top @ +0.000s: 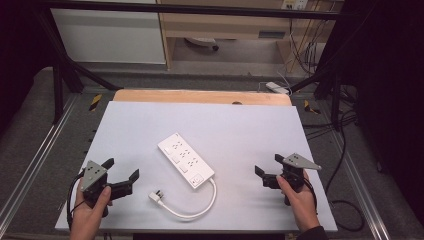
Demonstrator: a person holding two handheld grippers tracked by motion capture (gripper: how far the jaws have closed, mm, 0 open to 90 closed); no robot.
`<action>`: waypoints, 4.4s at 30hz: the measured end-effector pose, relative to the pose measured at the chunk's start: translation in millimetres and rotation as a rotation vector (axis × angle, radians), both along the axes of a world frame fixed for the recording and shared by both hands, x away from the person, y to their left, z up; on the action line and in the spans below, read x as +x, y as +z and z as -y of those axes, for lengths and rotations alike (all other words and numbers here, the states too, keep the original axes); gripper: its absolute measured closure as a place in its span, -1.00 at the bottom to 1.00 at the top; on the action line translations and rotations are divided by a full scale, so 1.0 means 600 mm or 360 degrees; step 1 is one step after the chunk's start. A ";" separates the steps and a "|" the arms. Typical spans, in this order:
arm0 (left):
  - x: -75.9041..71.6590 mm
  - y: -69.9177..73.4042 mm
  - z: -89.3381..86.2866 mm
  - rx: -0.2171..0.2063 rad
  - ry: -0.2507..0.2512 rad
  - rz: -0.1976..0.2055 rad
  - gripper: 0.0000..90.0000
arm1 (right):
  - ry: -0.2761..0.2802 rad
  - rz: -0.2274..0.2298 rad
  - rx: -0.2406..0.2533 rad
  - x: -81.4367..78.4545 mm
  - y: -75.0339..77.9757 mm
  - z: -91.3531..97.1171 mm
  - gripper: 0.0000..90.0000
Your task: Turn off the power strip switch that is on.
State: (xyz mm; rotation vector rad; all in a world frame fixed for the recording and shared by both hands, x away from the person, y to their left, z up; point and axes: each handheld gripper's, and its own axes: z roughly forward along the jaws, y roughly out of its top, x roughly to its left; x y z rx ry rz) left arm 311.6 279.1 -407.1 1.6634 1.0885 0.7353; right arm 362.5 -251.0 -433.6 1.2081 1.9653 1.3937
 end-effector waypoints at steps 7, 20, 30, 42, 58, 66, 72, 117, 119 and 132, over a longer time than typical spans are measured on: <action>0.001 -0.001 0.001 -0.0012 -0.0003 -0.0005 -0.89 | -0.0021 -0.0002 -0.0002 0.001 0.002 -0.005 -0.89; 0.000 -0.002 0.001 -0.0005 -0.0001 -0.0005 -0.89 | 0.0049 -0.0001 -0.0018 -0.006 0.015 -0.026 -0.89; 0.000 -0.002 0.000 -0.0006 0.0001 -0.0009 -0.89 | 0.0109 -0.0002 -0.0045 0.001 0.050 -0.062 -0.70; 0.000 -0.002 0.000 -0.0001 0.0000 -0.0007 -0.89 | 0.0230 0.0018 -0.0044 0.023 0.089 -0.126 -0.39; 0.001 -0.003 -0.001 -0.0013 0.0003 -0.0018 -0.89 | 0.0422 0.0043 -0.0153 0.040 0.098 -0.222 0.57; 0.002 -0.003 -0.002 -0.0028 0.0005 -0.0026 -0.88 | 0.0478 0.0059 -0.0097 0.054 0.098 -0.248 0.93; 0.002 -0.003 -0.001 -0.0013 0.0001 -0.0022 -0.89 | 0.0492 0.0063 -0.0069 0.067 0.094 -0.272 1.00; 0.003 -0.004 -0.002 -0.0009 -0.0001 -0.0035 -0.89 | 0.0624 -0.0071 -0.0111 0.116 0.068 -0.403 1.00; 0.003 -0.004 -0.002 -0.0010 0.0001 -0.0035 -0.89 | 0.0624 -0.0077 -0.0111 0.116 0.068 -0.404 1.00; 0.003 -0.004 -0.002 -0.0006 -0.0004 -0.0034 -0.89 | 0.0633 -0.0117 -0.0139 0.125 0.061 -0.426 1.00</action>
